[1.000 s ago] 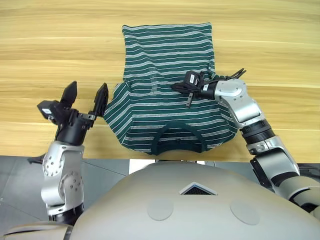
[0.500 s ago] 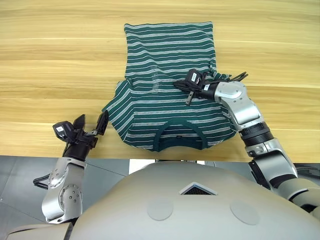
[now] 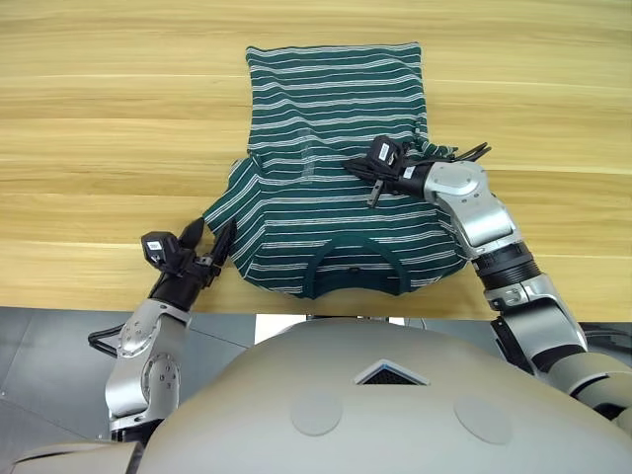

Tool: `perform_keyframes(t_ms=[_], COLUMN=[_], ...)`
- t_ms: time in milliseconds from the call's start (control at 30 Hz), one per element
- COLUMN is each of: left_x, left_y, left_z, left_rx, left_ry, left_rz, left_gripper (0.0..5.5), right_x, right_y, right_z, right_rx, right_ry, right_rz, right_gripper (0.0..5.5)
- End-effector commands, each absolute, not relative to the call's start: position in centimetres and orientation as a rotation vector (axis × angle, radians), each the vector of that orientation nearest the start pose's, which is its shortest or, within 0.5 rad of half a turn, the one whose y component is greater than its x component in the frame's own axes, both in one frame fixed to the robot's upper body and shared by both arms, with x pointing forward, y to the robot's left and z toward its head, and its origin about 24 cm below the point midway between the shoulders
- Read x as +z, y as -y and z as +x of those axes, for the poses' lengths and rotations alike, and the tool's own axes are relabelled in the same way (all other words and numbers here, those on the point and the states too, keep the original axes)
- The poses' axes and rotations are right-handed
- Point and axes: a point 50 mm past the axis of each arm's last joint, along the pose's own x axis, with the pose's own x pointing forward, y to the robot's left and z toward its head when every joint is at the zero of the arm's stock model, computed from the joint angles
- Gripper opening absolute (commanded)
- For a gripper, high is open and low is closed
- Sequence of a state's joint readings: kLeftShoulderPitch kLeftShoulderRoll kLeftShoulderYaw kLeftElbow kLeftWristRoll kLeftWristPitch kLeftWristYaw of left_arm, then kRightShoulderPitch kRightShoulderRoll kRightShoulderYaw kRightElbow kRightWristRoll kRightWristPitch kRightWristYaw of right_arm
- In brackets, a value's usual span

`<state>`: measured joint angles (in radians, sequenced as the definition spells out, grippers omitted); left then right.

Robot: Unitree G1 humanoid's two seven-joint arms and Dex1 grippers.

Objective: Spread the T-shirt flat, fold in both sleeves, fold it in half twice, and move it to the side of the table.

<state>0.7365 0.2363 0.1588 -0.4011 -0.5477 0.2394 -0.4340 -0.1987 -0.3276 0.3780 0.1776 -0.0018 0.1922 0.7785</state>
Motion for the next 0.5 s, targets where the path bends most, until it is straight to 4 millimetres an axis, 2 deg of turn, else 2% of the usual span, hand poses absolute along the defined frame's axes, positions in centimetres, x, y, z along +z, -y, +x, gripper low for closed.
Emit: perform_keyframes(t_ms=[33, 500], left_x=[0.0, 0.4], left_y=[-21.4, -22.5], left_z=[8.9, 10.1], left_rx=[-0.159, -0.082], left_ry=[-0.483, -0.407], left_rz=[-0.378, -0.377], left_gripper=[2.69, 0.23], right_x=[0.8, 0.9], right_y=[11.1, 11.2], right_z=[25.2, 25.2], right_rx=[1.061, 1.053], right_ry=[-0.409, -0.402], right_rz=[-0.343, -0.336], right_gripper=[0.0, 0.0])
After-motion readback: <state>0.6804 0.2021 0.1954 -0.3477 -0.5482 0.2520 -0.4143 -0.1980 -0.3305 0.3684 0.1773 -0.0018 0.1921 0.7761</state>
